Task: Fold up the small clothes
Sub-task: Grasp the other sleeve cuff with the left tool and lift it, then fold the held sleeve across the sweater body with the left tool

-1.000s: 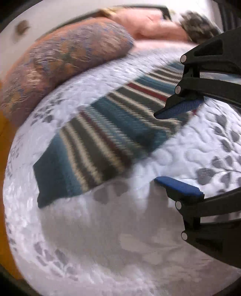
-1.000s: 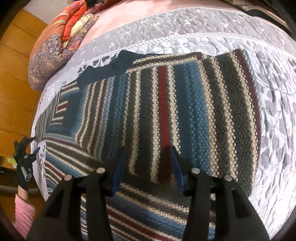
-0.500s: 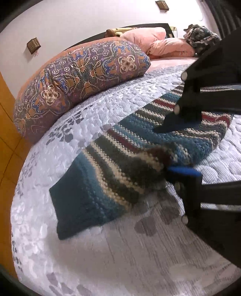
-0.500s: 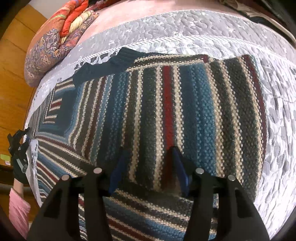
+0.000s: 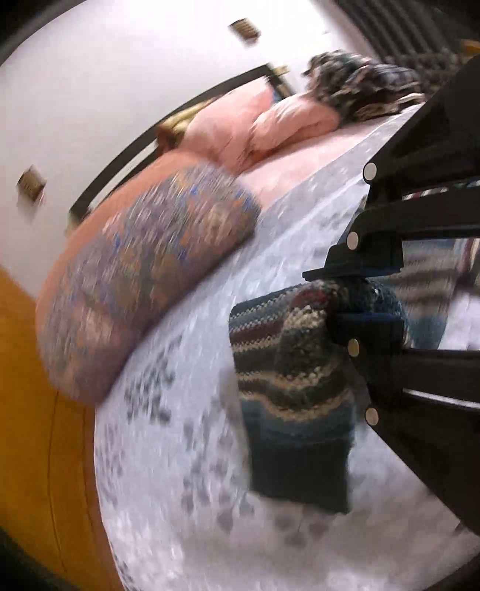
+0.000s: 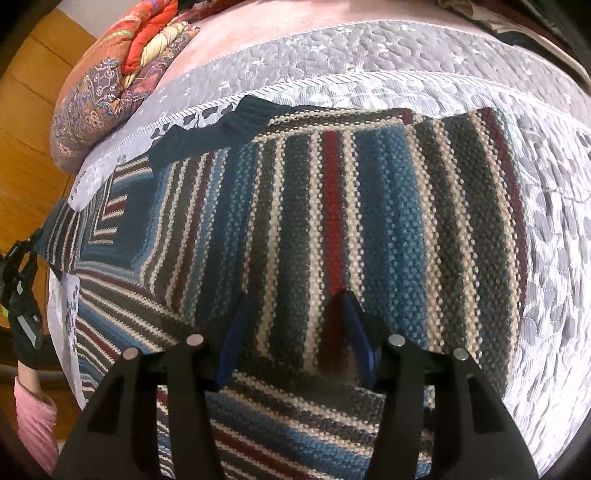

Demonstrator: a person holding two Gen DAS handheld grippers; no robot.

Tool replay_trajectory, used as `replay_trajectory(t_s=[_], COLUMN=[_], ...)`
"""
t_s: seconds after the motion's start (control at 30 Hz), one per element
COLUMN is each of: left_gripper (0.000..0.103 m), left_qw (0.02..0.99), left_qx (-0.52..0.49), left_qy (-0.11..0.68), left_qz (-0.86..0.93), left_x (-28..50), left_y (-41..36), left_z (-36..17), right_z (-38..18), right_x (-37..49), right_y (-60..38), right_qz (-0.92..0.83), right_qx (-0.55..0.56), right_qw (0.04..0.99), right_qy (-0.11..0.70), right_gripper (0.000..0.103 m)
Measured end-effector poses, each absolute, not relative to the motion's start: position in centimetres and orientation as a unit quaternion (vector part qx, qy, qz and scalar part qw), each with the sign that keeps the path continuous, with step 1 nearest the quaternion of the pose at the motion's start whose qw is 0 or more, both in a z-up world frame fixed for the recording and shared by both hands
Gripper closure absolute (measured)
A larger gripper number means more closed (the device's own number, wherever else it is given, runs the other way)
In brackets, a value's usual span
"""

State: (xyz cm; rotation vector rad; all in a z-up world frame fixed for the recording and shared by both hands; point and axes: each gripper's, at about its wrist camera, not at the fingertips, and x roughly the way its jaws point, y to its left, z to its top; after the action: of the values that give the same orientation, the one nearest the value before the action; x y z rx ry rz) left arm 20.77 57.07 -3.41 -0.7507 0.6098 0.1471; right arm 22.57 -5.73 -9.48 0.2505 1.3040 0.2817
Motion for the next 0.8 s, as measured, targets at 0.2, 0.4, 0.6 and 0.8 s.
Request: replay_trajectory(t_s=[0.2, 0.4, 0.6, 0.8], left_gripper=[0.089, 0.089, 0.089, 0.089], left_qw=[0.893, 0.895, 0.892, 0.878], left_qx=[-0.339, -0.319, -0.302, -0.289], left_qy=[0.297, 0.308, 0.324, 0.358], left_qz=[0.006, -0.042, -0.096, -0.13], left_x=[22.5, 23.5, 24.3, 24.8], left_y=[51.5, 46.3, 40.8, 36.7], left_z=[-1.8, -1.6, -1.7, -3.8], right_z=[-9.3, -9.3, -9.2, -9.3], right_x=[22.5, 22.5, 22.5, 22.5], right_y=[-5.8, -5.7, -5.5, -5.5], right_qz=[0.132, 0.132, 0.133, 0.133], right_qx=[0.118, 0.116, 0.117, 0.118], right_qw=[0.778, 0.779, 0.778, 0.778], right_qy=[0.603, 0.603, 0.602, 0.602], right_gripper=[0.051, 0.051, 0.05, 0.05])
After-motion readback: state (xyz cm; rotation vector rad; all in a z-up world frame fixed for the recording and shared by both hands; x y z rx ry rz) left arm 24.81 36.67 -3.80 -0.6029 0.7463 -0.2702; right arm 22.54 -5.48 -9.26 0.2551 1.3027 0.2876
